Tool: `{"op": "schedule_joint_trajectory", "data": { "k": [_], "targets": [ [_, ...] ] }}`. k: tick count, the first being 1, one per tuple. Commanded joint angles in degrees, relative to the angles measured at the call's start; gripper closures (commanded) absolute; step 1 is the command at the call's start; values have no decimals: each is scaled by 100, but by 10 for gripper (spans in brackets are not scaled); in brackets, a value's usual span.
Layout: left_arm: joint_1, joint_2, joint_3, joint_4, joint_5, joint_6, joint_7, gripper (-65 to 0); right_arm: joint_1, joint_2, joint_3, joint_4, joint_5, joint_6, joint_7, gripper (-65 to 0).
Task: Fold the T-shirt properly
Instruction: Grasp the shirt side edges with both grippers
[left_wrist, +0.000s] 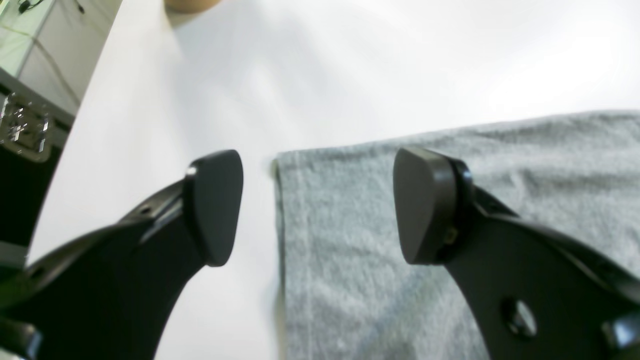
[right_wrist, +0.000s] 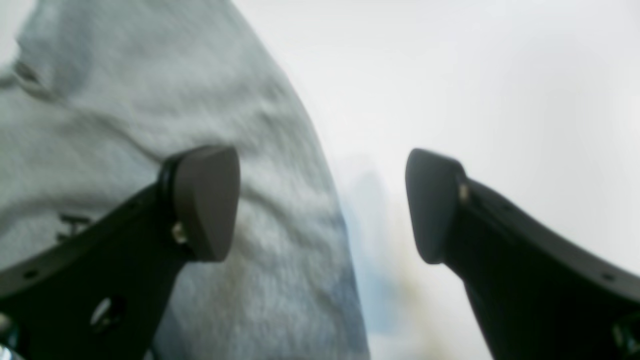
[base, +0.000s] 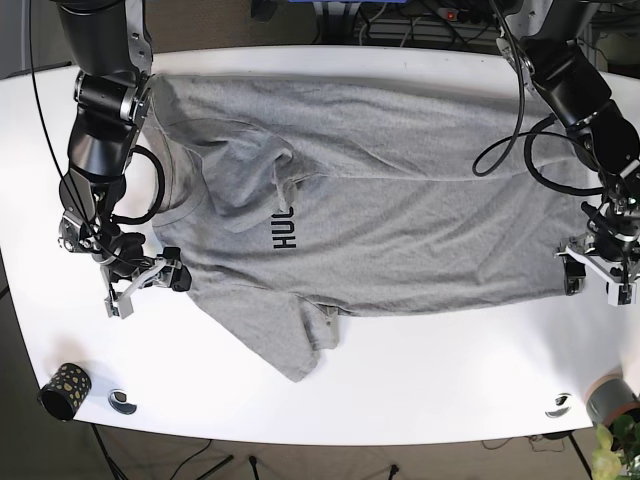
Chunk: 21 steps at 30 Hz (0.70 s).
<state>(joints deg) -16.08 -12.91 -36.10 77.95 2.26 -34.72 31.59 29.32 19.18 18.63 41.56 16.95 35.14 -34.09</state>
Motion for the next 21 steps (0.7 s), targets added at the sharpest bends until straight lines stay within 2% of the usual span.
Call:
{"op": "schedule_joint_trajectory", "data": {
  "k": [1, 5, 8, 15, 18, 21],
  "targets": [
    [-120, -103, -17, 33, -64, 21, -122, -436, 158, 117, 14, -81, 68, 34, 107, -488],
    [-120, -217, -25, -90, -64, 21, -122, -438, 114, 47, 14, -143, 68, 60, 116, -488],
    [-137, -270, -34, -345, -64, 92, -131, -438, 9, -129, 14, -134, 68, 43, 116, -488],
    [-436, -534, -8, -1022, -64, 936, -131, -456, -44, -384, 14, -134, 68, 34, 116, -482],
    [-568, -727, -17, -1347, -64, 1138, -131, -499, -44, -419, 14, -134, 68, 34, 125, -414],
    [-814, -815, -8, -1778, -64, 1314, -140, -522, -27, -428, 14, -134, 68, 34, 195, -295]
  ]
}}
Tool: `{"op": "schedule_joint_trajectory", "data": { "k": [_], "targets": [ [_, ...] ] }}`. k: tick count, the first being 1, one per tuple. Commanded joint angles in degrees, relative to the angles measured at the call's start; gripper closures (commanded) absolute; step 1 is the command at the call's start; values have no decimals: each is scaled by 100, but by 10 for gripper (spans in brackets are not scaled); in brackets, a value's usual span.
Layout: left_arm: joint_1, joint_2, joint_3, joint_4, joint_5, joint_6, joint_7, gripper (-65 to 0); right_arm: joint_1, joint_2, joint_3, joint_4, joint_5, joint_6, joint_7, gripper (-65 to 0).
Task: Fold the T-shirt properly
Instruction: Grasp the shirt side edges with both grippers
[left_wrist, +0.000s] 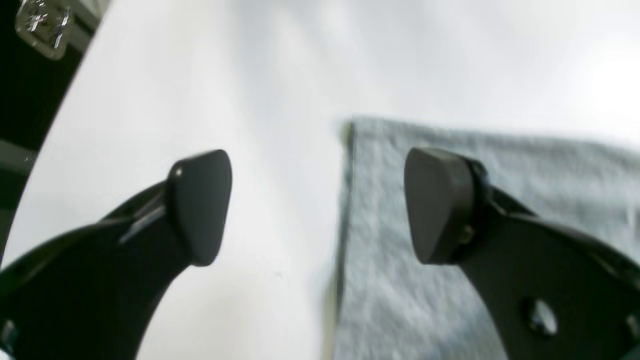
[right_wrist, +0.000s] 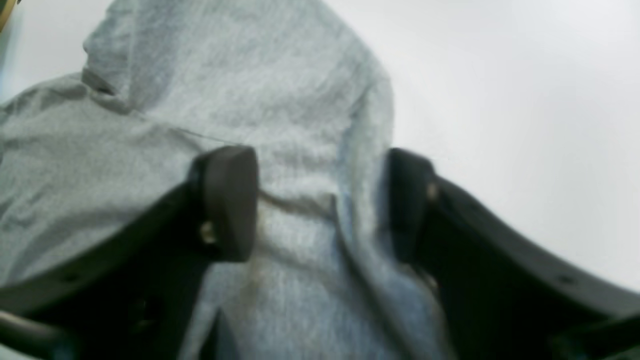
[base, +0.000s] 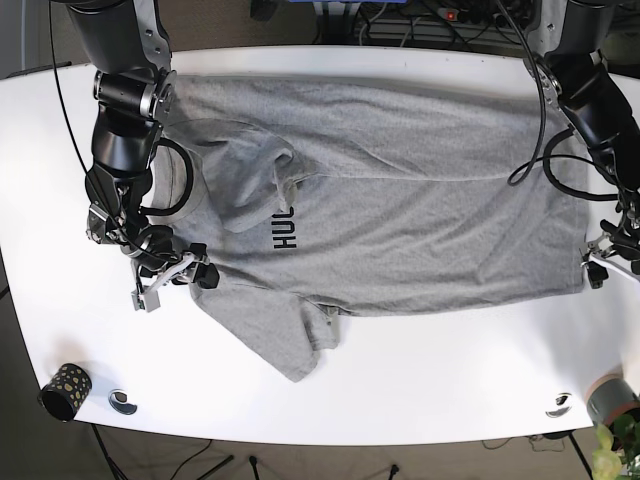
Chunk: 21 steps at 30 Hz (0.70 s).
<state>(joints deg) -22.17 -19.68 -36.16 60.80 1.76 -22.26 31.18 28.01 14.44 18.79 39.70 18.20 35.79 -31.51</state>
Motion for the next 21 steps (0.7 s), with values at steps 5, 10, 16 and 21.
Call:
{"op": "schedule_joint_trajectory", "data": {
  "k": [5, 10, 16, 21],
  "targets": [
    [-635, -322, -1, -941, -13, 77, -98, -522, 131, 46, -2, 52, -57, -32, 43, -108],
    [-1110, -463, 526, -2110, -22, 68, -476, -522, 131, 46, -10, 52, -57, -14, 43, -13],
    [-1374, -542, 957, -2893, -57, 68, -766, -522, 131, 46, -10, 52, -57, -14, 43, -11],
    [-1427, -550, 957, -3271, -57, 68, -793, -522, 131, 46, -10, 52, -57, -14, 43, -11]
  ]
}}
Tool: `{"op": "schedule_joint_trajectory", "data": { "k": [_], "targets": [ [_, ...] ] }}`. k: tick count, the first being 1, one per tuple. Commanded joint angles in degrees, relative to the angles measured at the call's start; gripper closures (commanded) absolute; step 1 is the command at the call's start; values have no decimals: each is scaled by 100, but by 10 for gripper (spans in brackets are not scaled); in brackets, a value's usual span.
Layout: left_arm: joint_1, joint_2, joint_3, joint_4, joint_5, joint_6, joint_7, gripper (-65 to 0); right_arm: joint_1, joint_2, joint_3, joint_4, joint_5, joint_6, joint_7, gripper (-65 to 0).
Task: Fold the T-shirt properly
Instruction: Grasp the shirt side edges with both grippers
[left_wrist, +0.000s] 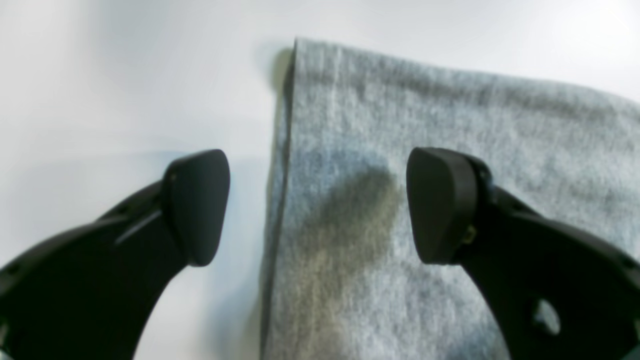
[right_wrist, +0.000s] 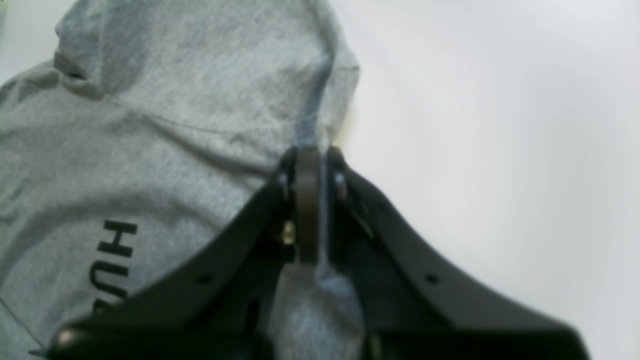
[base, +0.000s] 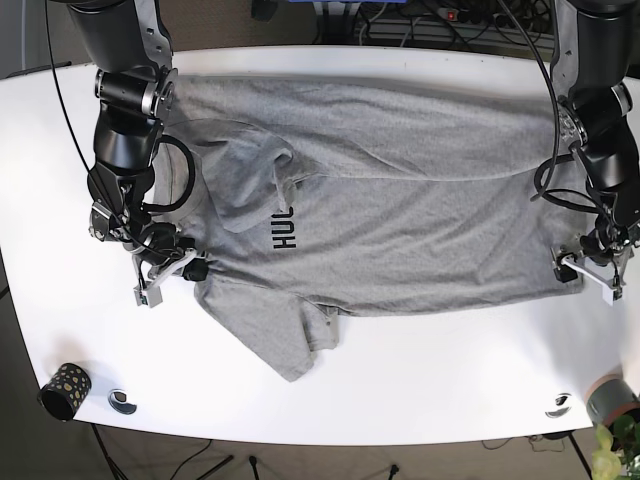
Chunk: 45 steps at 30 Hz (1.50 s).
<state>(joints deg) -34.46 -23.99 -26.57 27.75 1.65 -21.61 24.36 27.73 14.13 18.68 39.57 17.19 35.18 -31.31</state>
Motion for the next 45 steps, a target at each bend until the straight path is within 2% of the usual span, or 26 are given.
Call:
{"op": "schedule_joint_trajectory", "data": {
  "k": [1, 5, 13, 17, 19, 24, 26, 28, 39, 45],
  "targets": [
    [-198, -120, -3, 16, -46, 2, -93, -522, 159, 77, 0, 65, 44, 47, 23, -11],
    [-154, -111, -3, 16, -38, -59, -76, -522, 159, 77, 0, 65, 79, 38, 23, -11],
    [57, 56, -3, 69, -46, -683, 215, -518, 159, 77, 9, 74, 88, 38, 23, -11],
    [57, 74, -3, 69, -46, -727, 215, -512, 159, 77, 9, 74, 88, 47, 23, -11],
    [57, 74, -11, 69, -55, -736, 215, -464, 159, 77, 9, 74, 79, 47, 23, -11],
    [57, 82, -11, 69, -55, -736, 197, -164, 159, 77, 9, 74, 61, 56, 23, -11],
    [57, 82, -11, 69, -55, -736, 197, -63, 159, 77, 9, 74, 61, 56, 23, -11],
    [57, 82, -11, 69, -55, -736, 197, 0, 159, 77, 9, 74, 70, 56, 23, -11],
    [13, 91, -29, 104, -73, -736, 179, 0, 168, 77, 0, 170, 96, 65, 6, -8],
    [57, 460, -29, 1151, -46, -736, 267, 0, 159, 77, 0, 1111, 61, 65, -451, -8]
  ]
}}
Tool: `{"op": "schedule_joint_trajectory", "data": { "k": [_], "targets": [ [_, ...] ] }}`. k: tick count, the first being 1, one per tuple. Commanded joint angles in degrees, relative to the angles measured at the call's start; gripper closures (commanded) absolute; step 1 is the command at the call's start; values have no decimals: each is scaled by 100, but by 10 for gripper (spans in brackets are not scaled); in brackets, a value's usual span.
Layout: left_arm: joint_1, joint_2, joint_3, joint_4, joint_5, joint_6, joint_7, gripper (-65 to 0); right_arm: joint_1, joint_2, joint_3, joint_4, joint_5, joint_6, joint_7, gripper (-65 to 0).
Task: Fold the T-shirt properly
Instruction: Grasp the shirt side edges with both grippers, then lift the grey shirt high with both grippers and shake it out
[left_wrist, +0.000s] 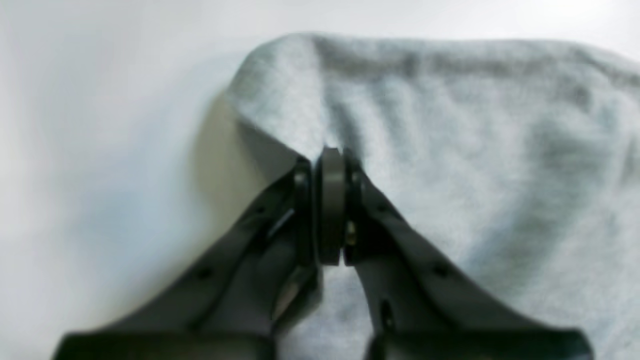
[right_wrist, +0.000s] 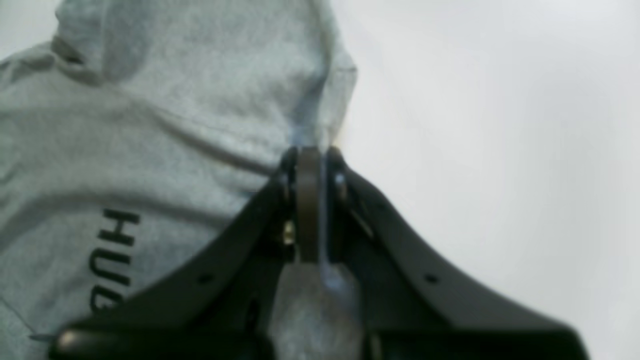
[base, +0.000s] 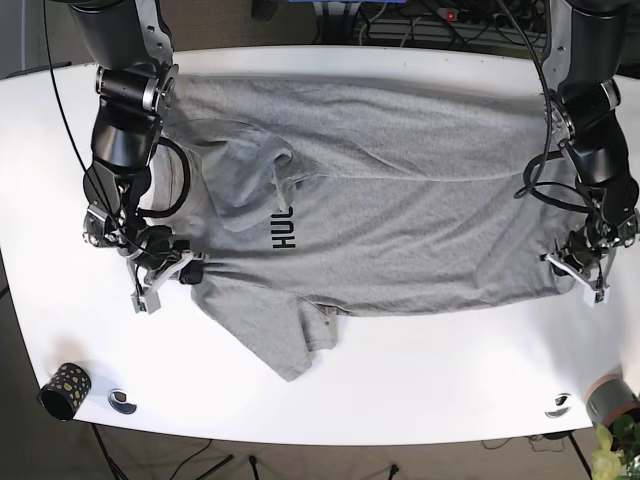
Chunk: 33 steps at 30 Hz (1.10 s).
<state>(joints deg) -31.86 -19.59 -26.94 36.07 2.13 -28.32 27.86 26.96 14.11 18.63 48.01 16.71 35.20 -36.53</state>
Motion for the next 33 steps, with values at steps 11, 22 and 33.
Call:
{"op": "schedule_joint_trajectory", "data": {
  "k": [11, 22, 33],
  "targets": [
    [-467, 531, 43, 2225, -86, -48, 814, 0, 904, 299, -39, 935, 100, 54, -571, -8],
    [-1768, 768, 325, 3465, -59, -30, 1465, 0, 2609, 870, -901, 944, 144, 54, -852, -8],
    [-3333, 548, 474, 3535, -50, -21, 1465, 0, 4297, 941, -1164, 1085, 153, 62, -1635, -8]
  ]
}}
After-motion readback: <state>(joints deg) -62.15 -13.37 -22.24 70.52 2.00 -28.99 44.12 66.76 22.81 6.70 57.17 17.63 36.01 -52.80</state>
